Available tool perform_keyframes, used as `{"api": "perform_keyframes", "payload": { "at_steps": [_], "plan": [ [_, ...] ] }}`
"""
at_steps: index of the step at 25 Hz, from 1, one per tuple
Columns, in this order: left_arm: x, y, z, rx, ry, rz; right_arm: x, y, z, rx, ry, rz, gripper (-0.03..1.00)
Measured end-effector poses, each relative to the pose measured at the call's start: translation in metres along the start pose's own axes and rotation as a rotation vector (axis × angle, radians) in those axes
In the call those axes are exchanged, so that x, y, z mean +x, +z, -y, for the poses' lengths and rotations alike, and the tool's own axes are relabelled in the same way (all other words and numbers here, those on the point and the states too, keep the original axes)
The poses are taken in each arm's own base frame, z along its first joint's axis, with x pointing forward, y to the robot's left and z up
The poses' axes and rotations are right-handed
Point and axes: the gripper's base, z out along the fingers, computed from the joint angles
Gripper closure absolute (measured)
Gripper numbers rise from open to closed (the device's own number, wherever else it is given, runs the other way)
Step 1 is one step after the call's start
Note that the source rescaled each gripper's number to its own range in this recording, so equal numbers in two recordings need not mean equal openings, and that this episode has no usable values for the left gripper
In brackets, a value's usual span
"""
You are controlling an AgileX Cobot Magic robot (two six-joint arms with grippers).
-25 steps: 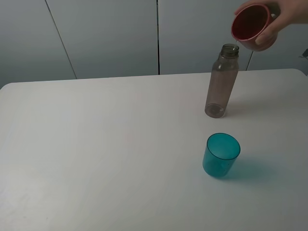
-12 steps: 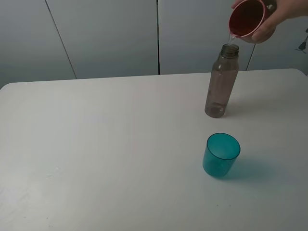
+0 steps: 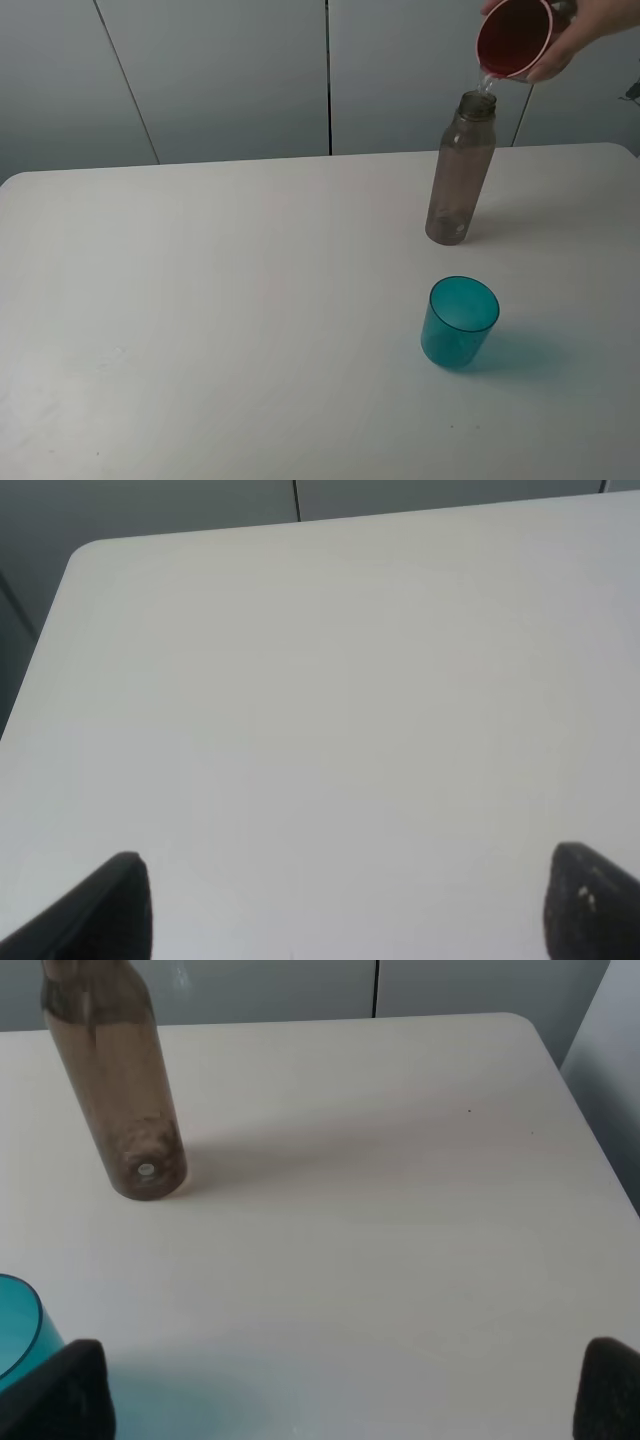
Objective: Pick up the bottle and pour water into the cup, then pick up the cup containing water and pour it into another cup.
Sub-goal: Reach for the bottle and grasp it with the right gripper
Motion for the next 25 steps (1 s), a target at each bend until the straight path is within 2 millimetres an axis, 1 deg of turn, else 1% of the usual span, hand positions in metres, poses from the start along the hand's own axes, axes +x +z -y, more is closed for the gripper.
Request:
{"api": "perform_keyframes", "payload": {
  "at_steps": [25],
  "plan": [
    [0.0000,0.0000,0.0000,0.000,-0.002,0.000,0.0000,0.0000,0.0000,0.000,0.000,0.000,-0.03]
  ]
}}
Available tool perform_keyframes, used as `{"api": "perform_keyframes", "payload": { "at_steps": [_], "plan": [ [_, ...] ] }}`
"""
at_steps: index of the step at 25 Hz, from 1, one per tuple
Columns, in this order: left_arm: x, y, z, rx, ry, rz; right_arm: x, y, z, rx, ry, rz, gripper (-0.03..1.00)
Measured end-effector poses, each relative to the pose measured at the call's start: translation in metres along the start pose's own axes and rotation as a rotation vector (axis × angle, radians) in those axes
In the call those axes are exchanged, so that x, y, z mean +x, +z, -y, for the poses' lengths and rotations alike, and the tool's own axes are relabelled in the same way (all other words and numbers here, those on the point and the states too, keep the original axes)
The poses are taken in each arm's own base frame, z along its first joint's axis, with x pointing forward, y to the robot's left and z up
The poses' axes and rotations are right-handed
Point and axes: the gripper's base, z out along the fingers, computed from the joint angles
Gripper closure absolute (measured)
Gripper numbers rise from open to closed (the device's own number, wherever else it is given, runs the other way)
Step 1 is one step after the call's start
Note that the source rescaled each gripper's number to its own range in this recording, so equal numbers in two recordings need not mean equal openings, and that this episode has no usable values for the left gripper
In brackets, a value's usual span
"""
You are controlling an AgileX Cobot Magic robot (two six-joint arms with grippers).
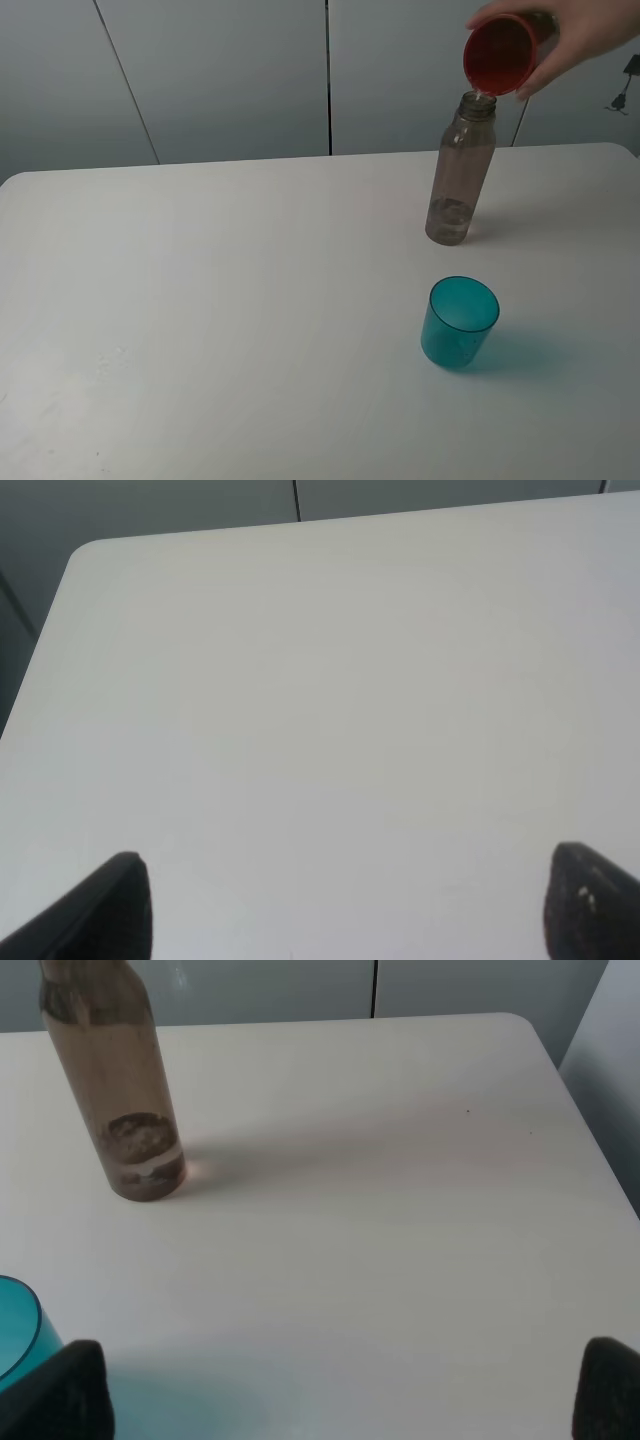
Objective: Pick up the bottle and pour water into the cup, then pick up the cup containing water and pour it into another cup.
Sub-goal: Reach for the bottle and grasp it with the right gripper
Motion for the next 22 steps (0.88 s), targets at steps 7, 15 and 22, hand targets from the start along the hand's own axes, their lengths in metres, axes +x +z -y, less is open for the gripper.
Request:
{"api": "perform_keyframes", "payload": {
  "at_steps": [7,15,22],
  "plan": [
    [0.0000,0.0000,0.0000,0.000,0.000,0.000,0.0000,0.0000,0.0000,0.000,0.000,0.000,-0.03],
    [0.0000,0.0000,0.0000,0.000,0.000,0.000,0.0000,0.0000,0.0000,0.000,0.000,0.000,-0.03],
    [0.0000,0.0000,0.0000,0.000,0.000,0.000,0.0000,0.0000,0.0000,0.000,0.000,0.000,-0.03]
  ]
}}
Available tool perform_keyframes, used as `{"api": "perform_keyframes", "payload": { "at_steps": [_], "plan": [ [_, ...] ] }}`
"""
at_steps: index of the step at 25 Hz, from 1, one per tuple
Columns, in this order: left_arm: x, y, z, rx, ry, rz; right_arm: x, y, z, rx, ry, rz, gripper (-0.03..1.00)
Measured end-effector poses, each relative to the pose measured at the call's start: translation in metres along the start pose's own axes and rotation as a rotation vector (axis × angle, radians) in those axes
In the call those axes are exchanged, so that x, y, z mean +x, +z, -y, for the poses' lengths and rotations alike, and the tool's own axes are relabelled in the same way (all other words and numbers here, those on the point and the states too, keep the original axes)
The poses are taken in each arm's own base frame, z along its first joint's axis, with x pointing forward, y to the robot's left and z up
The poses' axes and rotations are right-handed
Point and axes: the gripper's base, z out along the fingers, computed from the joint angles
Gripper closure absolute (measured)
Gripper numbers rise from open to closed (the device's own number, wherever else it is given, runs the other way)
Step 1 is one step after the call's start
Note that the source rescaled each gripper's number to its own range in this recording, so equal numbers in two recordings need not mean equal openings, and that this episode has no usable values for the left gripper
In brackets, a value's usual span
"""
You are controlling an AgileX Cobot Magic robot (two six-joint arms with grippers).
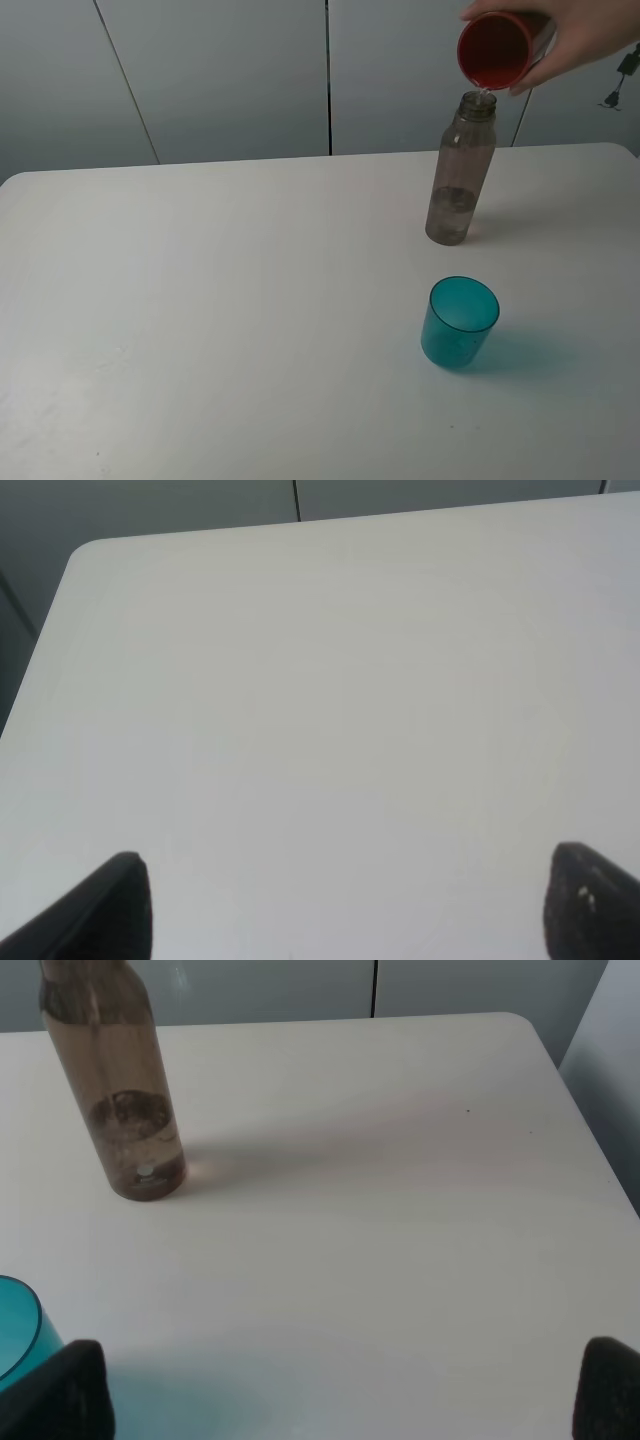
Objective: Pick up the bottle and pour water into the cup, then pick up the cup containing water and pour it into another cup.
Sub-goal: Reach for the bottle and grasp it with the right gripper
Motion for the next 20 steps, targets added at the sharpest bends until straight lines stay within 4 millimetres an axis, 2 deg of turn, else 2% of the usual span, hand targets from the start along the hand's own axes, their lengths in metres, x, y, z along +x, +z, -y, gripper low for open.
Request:
{"api": "perform_keyframes", "payload": {
  "at_steps": [20],
  "plan": [
    [0.0000,0.0000,0.0000,0.000,0.000,0.000,0.0000,0.0000,0.0000,0.000,0.000,0.000,-0.03]
  ]
}}
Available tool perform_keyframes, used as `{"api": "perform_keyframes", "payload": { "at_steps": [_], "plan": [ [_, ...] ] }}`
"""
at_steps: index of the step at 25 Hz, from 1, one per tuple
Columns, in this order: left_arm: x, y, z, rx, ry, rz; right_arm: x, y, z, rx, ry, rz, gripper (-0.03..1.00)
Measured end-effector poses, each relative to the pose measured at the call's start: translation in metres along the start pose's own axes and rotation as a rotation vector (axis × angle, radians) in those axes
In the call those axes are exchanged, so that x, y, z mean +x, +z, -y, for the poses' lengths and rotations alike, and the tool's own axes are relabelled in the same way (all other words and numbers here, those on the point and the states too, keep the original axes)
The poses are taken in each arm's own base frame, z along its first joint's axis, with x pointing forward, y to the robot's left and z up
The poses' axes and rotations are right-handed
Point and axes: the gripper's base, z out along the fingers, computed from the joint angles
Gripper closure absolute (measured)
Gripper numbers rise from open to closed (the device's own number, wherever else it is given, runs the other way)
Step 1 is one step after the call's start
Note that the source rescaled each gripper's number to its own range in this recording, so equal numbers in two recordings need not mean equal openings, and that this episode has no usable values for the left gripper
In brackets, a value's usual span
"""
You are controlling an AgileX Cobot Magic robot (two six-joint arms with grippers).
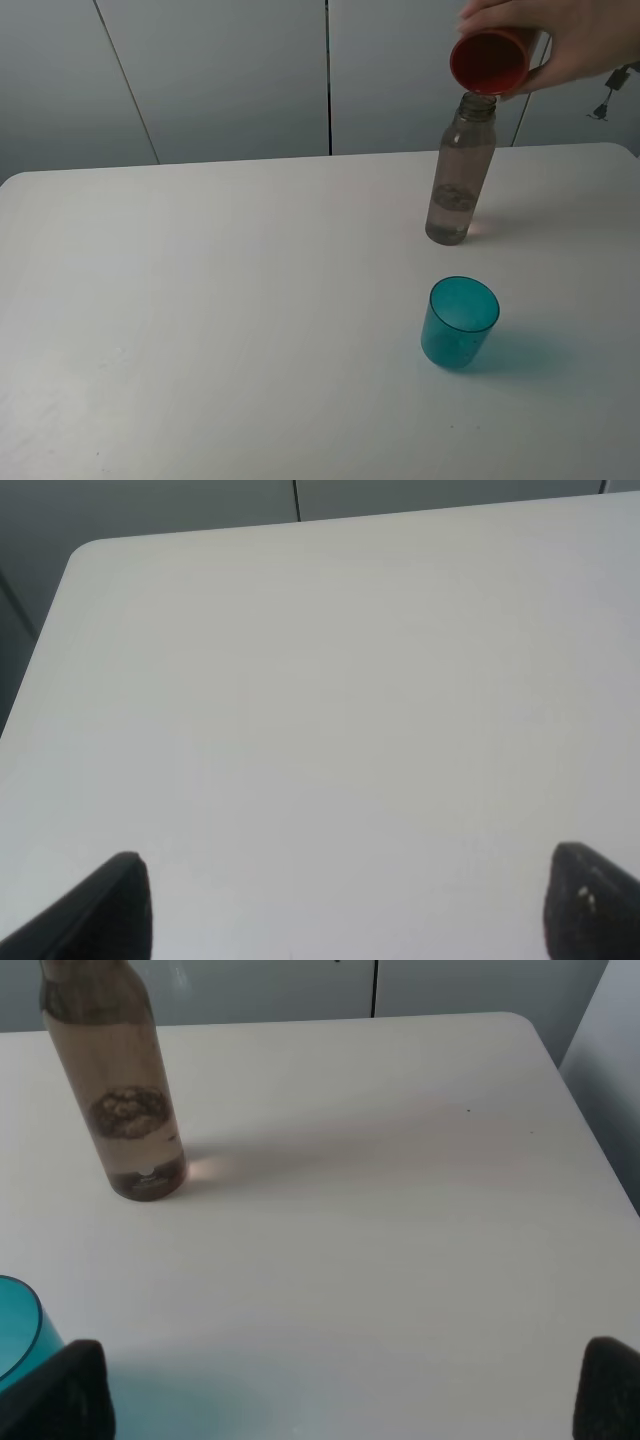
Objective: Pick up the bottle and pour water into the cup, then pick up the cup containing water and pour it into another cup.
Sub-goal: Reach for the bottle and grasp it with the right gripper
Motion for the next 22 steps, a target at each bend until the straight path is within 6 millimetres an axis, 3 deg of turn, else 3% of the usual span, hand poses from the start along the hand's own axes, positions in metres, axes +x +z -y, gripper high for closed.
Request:
{"api": "perform_keyframes", "payload": {
  "at_steps": [22],
  "plan": [
    [0.0000,0.0000,0.0000,0.000,0.000,0.000,0.0000,0.0000,0.0000,0.000,0.000,0.000,-0.03]
  ]
}}
